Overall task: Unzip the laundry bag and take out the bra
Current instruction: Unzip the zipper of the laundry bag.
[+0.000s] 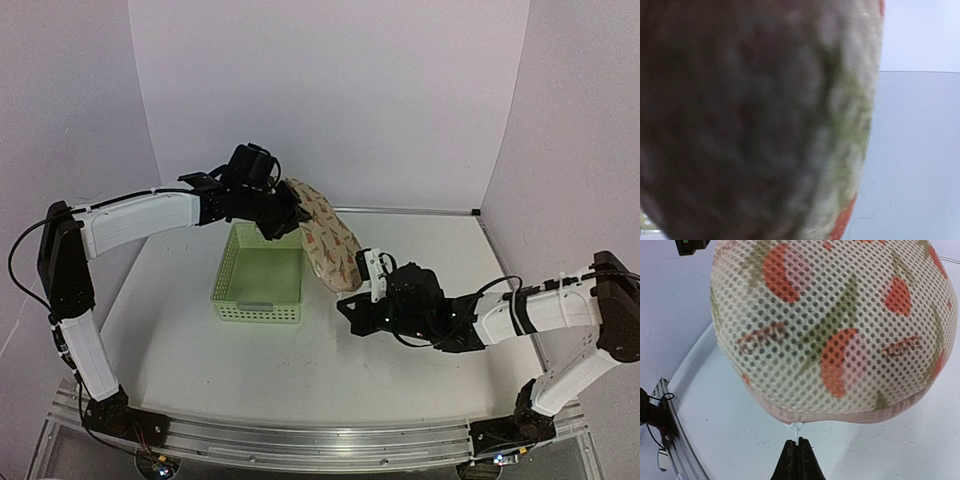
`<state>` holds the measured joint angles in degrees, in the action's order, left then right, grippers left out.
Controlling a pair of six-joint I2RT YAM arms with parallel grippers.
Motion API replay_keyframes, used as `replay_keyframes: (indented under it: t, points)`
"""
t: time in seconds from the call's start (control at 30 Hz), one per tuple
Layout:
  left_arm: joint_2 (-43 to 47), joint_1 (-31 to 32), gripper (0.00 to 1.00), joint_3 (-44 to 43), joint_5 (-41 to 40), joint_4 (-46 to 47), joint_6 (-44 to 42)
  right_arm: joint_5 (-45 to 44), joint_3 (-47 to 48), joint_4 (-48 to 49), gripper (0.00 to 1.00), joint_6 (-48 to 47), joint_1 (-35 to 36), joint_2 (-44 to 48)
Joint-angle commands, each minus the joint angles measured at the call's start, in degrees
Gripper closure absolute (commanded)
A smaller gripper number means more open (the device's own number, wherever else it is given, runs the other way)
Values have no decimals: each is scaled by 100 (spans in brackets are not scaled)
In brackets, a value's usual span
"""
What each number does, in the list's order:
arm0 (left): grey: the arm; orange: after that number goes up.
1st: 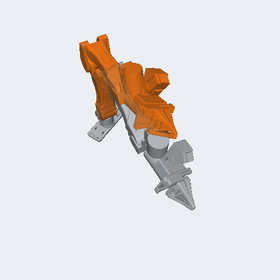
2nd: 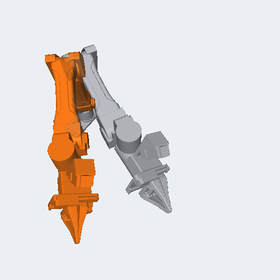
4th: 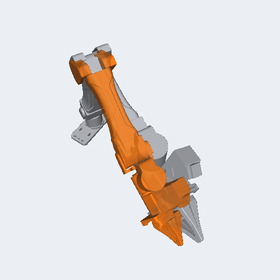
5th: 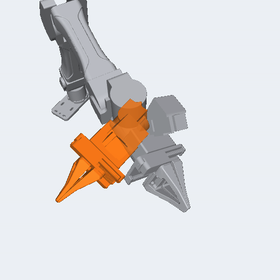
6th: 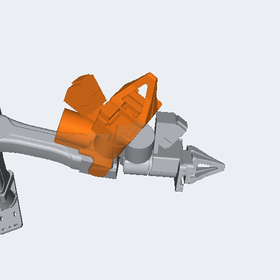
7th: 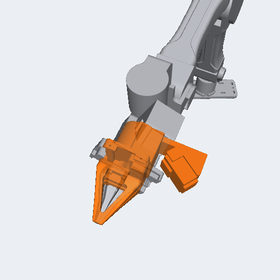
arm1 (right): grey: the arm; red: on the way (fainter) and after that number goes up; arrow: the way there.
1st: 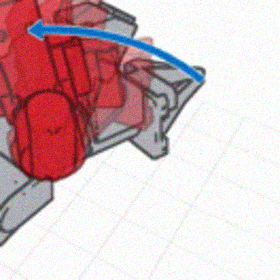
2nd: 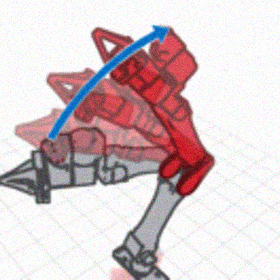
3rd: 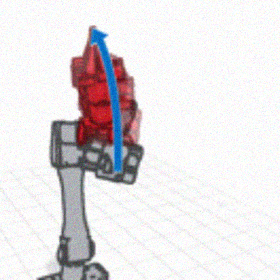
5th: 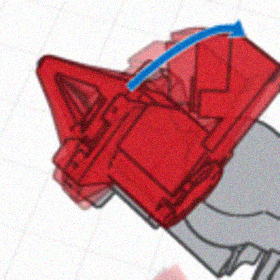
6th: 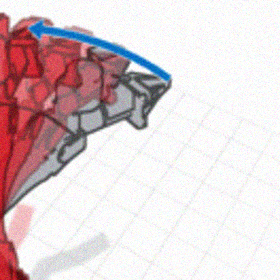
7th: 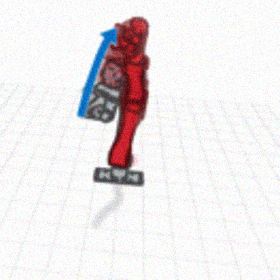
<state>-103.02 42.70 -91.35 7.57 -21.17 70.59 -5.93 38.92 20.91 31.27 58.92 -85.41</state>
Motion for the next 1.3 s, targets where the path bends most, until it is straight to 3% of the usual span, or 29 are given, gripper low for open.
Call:
replay_keyframes:
  t: [0.0, 0.43, 0.67, 0.9, 1.27]
  points:
    - [450, -170, 100, -275, 394, 614, -565, -474, -63, -759, 100, -385, 25, 264]
    - [354, -303, 100, -501, 1832, 348, -1608, -973, 204, -1639, 100, -1514, 22, 389]
    - [545, -392, 100, -525, 1903, -168, -2159, -1381, 255, -1872, 100, -1928, -44, 631]
    - [834, -561, 100, -256, 1801, -180, -2244, -1617, 50, -1969, 100, -1946, -178, 903]
    - [-197, -321, 100, -921, 2380, -96, -2225, -993, -371, -2030, 100, -1600, -180, 1534]
